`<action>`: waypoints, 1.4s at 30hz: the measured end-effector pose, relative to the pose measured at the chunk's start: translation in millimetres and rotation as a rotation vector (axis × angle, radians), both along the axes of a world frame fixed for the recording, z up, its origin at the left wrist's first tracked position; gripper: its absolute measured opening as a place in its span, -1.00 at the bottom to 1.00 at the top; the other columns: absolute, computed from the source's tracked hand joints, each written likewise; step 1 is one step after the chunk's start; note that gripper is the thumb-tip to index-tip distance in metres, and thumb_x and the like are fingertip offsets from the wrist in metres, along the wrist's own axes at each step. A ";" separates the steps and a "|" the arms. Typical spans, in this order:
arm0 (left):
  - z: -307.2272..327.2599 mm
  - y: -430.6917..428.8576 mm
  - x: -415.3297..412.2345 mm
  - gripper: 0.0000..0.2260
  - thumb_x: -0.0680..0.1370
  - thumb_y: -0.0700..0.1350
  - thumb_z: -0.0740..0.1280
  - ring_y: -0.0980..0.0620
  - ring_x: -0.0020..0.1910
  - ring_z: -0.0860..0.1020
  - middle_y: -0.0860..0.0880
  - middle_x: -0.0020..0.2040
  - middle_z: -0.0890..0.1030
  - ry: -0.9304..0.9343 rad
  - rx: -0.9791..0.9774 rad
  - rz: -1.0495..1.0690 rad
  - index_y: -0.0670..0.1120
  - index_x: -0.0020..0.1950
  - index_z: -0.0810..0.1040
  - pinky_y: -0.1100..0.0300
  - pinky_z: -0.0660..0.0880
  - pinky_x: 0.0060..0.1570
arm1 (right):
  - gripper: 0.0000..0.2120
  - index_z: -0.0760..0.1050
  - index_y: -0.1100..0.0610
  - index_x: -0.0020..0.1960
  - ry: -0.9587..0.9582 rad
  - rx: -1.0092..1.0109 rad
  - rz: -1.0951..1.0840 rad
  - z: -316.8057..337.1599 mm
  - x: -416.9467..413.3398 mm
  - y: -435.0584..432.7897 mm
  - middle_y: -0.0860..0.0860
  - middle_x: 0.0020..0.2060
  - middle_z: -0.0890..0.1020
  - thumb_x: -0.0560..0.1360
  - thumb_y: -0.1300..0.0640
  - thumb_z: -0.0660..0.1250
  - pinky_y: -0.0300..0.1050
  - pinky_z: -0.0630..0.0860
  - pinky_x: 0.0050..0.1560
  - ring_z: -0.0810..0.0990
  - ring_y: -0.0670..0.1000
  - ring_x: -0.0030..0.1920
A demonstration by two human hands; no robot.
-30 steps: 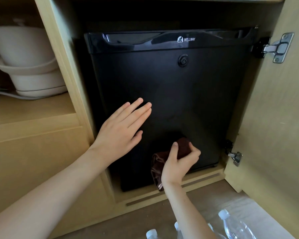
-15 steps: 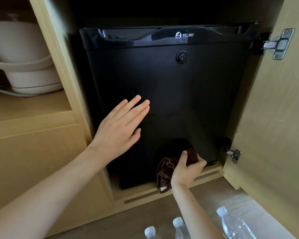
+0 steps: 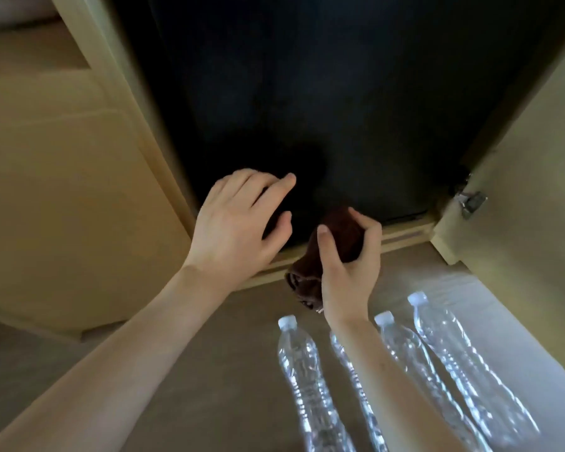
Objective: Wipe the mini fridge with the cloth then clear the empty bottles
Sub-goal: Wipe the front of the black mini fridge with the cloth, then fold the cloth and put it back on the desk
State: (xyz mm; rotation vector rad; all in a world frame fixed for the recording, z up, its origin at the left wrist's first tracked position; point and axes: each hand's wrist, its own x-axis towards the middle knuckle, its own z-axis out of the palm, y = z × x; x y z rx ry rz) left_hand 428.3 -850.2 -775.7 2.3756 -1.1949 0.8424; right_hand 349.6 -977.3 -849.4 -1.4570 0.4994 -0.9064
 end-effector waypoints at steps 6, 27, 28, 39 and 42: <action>-1.3 32.6 -70.8 -0.66 0.55 -0.05 0.32 -0.05 0.01 0.54 -0.06 0.01 0.63 0.252 0.044 0.072 -0.18 0.26 0.61 0.07 0.50 -0.05 | -0.66 0.40 -0.22 0.30 0.233 0.029 0.221 20.4 -69.9 16.9 -0.07 0.16 0.56 0.59 0.06 0.35 -0.18 0.62 -0.09 0.64 0.00 0.09; 623.6 112.8 -208.8 -0.64 0.55 0.00 0.28 -0.05 0.05 0.63 -0.05 0.09 0.65 0.761 0.127 0.340 -0.17 0.24 0.62 0.08 0.59 -0.01 | -0.60 0.39 -0.31 0.21 0.577 -0.088 0.392 658.0 -196.2 49.1 -0.32 0.14 0.49 0.57 0.13 0.40 0.27 0.57 0.15 0.55 0.00 0.21; 650.8 118.2 -209.8 -0.65 0.55 -0.01 0.28 -0.03 0.04 0.64 -0.03 0.09 0.64 0.736 0.121 0.326 -0.16 0.24 0.62 0.12 0.59 -0.03 | -0.59 0.38 -0.32 0.22 0.546 -0.105 0.416 686.7 -195.4 48.8 -0.28 0.15 0.50 0.57 0.11 0.40 0.27 0.59 0.11 0.58 0.05 0.19; 791.7 174.7 -222.9 -0.62 0.60 0.05 0.17 -0.04 0.06 0.62 -0.03 0.16 0.63 0.454 0.043 0.330 -0.13 0.26 0.58 0.11 0.59 -0.07 | -0.61 0.43 -0.28 0.25 0.353 -0.085 0.484 842.5 -193.6 72.2 -0.14 0.10 0.54 0.57 0.13 0.41 0.21 0.61 -0.50 0.72 0.05 -0.25; 789.1 179.9 -235.5 -0.64 0.59 0.04 0.19 -0.04 0.05 0.61 -0.02 0.13 0.63 0.430 0.031 0.364 -0.13 0.24 0.59 0.12 0.58 -0.05 | -0.60 0.43 -0.28 0.22 0.288 -0.121 0.524 846.5 -200.8 81.0 -0.31 -0.05 0.58 0.58 0.19 0.39 -0.08 0.57 -0.58 0.70 -0.14 -0.30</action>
